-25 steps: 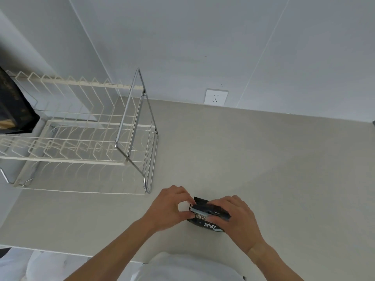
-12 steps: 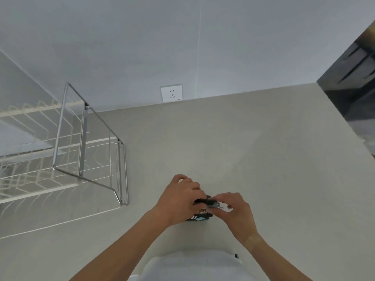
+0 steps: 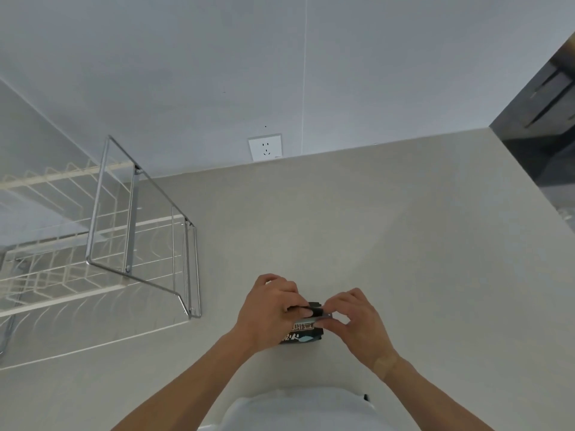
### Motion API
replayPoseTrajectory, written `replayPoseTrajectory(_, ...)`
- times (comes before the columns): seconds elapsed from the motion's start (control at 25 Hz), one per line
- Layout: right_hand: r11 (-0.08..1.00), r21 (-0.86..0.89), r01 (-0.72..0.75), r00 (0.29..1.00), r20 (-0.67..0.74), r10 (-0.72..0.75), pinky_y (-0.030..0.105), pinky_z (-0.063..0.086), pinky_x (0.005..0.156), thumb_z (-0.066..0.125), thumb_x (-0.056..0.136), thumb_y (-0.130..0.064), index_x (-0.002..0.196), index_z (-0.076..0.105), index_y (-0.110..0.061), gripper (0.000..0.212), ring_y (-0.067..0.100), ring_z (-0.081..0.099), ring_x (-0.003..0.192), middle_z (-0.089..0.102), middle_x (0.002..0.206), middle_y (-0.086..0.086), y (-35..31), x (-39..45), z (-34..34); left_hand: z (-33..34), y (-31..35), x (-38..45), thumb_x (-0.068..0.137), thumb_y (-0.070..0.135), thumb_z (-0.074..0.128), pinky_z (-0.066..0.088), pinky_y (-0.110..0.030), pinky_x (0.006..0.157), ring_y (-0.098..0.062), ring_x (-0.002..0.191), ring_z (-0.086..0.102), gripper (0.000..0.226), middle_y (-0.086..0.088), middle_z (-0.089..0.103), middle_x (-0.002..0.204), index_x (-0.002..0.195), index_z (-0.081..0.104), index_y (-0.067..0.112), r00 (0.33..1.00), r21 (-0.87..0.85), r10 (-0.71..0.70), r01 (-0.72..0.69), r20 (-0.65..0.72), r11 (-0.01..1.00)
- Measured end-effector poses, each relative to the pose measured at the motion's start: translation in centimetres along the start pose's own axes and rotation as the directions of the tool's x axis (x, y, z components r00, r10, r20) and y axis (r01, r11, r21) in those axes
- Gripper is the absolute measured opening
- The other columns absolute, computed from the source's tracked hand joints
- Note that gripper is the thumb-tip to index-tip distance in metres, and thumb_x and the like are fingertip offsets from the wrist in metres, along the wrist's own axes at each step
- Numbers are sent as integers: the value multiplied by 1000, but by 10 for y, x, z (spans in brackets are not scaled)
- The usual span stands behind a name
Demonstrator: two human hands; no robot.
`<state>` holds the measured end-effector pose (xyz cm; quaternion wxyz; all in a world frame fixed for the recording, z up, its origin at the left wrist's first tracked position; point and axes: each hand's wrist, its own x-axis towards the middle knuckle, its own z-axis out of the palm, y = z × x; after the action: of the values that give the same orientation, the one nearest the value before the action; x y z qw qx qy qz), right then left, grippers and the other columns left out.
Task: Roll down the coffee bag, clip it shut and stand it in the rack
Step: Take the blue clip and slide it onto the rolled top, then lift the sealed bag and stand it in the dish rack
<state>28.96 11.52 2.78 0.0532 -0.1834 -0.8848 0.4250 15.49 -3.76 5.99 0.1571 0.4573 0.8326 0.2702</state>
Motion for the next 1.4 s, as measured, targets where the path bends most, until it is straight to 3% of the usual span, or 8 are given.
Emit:
replayPoseTrajectory(0.16,992,81,-93,995,37,90,16,43,74,81,69,-38,88,71,-34,22,5,55,92,67,91,-20,7,-5,4,-3,-3,-4,82,50,60,35,-27,94,-6,79,56,24,12,69,82,91,74,32,998,35,41,-43,38,998)
replayPoseTrajectory(0.24,965,154,-213,974,115,197,12,42,75,84,62,-45,102,64,-47,45,0,55,99,64,102,-26,11,-10,4,-8,-10,-10,77,63,58,36,-27,95,-2,87,53,39,17,67,94,105,67,37,996,47,17,-21,91,999)
replayPoseTrajectory(0.36,940,146,-309,932,245,269,16,42,82,87,54,-47,124,46,-57,81,-6,51,108,55,119,-33,20,-19,5,-10,-34,-38,61,70,70,34,-25,98,2,109,44,76,23,53,121,129,45,48,978,-137,-160,178,133,975)
replayPoseTrajectory(0.48,921,122,-369,903,284,324,26,46,89,88,53,-43,123,44,-59,84,1,52,112,57,124,-20,22,-19,13,-5,-57,-68,51,59,84,30,-25,100,-1,123,32,100,34,39,126,131,25,65,905,-320,-335,408,261,855)
replayPoseTrajectory(0.6,913,105,-394,892,284,352,28,47,89,88,53,-38,110,46,-65,76,4,55,107,62,114,-17,21,-15,23,8,-66,-80,52,50,87,31,-25,100,-6,123,33,93,40,33,115,118,25,69,868,-317,-389,479,308,819)
replayPoseTrajectory(0.72,920,127,-371,906,264,329,21,46,80,87,54,-31,108,53,-62,71,2,59,102,68,104,-28,21,-12,29,21,-72,-76,52,49,87,34,-31,104,-11,126,32,96,27,42,118,132,33,52,864,-275,-410,486,291,829)
replayPoseTrajectory(0.88,915,136,-381,907,247,341,21,48,81,88,55,-27,113,59,-45,67,4,61,102,70,106,-21,25,-8,35,34,-74,-67,57,43,85,38,-37,101,-19,120,34,91,9,52,128,136,43,32,877,-164,-433,467,208,869)
replayPoseTrajectory(1.4,903,147,-404,892,285,352,16,44,71,89,53,-18,97,52,-53,67,6,60,98,66,103,-20,27,1,34,39,-63,-59,59,29,87,46,-45,96,-23,118,43,77,1,56,122,127,53,24,829,-218,-534,559,164,800)
